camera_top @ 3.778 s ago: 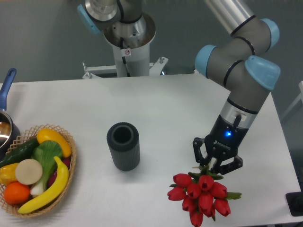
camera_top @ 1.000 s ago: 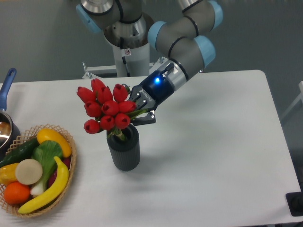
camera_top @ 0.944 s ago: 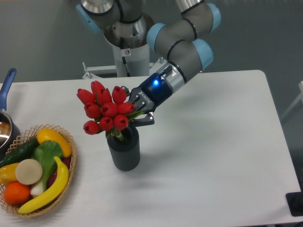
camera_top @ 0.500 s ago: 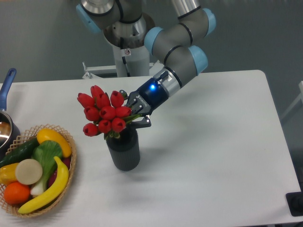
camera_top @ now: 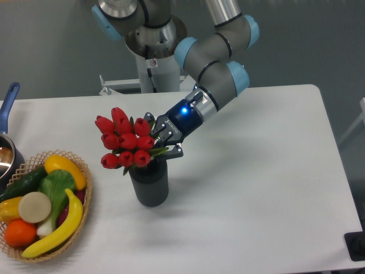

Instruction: Insert the flowers into the vase

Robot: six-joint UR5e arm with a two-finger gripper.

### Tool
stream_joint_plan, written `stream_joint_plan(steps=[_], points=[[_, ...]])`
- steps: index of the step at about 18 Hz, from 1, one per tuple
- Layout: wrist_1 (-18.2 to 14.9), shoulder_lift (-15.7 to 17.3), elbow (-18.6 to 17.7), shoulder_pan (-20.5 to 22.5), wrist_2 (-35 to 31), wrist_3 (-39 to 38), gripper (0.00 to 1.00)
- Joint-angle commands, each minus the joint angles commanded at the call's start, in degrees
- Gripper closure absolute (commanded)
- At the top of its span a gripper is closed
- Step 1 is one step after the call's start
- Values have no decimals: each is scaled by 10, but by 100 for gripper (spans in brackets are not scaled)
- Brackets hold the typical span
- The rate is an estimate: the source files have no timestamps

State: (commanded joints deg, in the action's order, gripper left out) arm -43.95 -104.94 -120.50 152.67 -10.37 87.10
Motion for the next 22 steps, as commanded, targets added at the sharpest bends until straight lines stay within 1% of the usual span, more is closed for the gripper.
stream_joint_plan(steps=[3,6,7,9,11,14,17,20,22], points=[[0,-1,0,0,0,0,62],[0,0,0,1,0,0,57],[0,0,-1,3,0,0,50],[0,-1,-3,7,0,-1,31],[0,-6,-4,17,1,-1,22],[0,-7,-4,28,1,-1,19],[0,-10,-6,39,1,-1,14],[-1,-11,-6,40,1,-5,9],[-1,-12,-6,45,1,-6,9]])
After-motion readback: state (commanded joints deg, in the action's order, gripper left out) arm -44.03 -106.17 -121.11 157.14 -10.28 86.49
